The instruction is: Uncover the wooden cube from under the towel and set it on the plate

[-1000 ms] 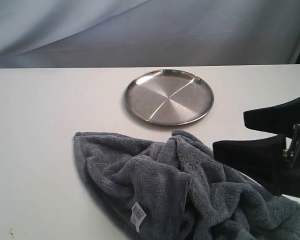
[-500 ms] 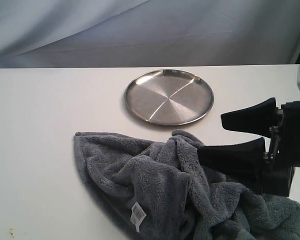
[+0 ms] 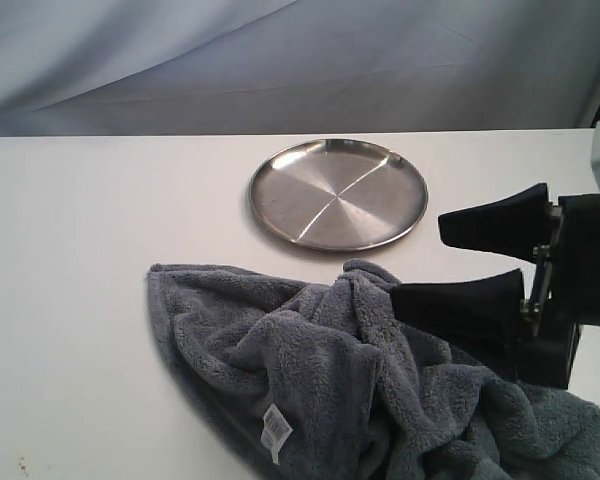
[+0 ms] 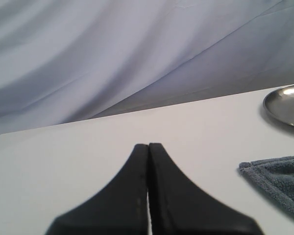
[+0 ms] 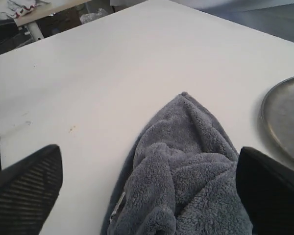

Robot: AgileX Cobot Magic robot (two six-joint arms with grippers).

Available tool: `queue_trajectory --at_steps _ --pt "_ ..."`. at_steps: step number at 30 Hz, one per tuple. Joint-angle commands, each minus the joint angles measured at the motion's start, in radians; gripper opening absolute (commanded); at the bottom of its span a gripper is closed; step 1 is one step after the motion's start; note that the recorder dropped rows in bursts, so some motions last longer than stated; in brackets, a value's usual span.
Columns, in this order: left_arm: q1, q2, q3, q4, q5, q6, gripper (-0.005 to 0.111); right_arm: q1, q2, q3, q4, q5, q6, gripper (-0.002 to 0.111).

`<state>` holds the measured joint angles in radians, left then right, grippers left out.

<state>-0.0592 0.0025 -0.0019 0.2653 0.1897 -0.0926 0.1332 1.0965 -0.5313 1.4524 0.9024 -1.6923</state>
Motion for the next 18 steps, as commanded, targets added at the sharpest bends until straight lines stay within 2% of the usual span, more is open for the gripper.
queue_trajectory --at_steps 1,7,18 --pt "0.001 -0.003 0.002 -0.009 -0.003 -0.003 0.0 0.078 0.002 -0.006 -0.043 -0.082 -0.08 0.087" --pt "0.001 -0.003 0.002 -0.009 -0.003 -0.003 0.0 0.253 0.014 -0.006 -0.063 -0.435 -0.095 0.087" --pt "0.001 -0.003 0.002 -0.009 -0.003 -0.003 0.0 0.439 0.237 -0.029 0.038 -0.642 -0.088 0.087"
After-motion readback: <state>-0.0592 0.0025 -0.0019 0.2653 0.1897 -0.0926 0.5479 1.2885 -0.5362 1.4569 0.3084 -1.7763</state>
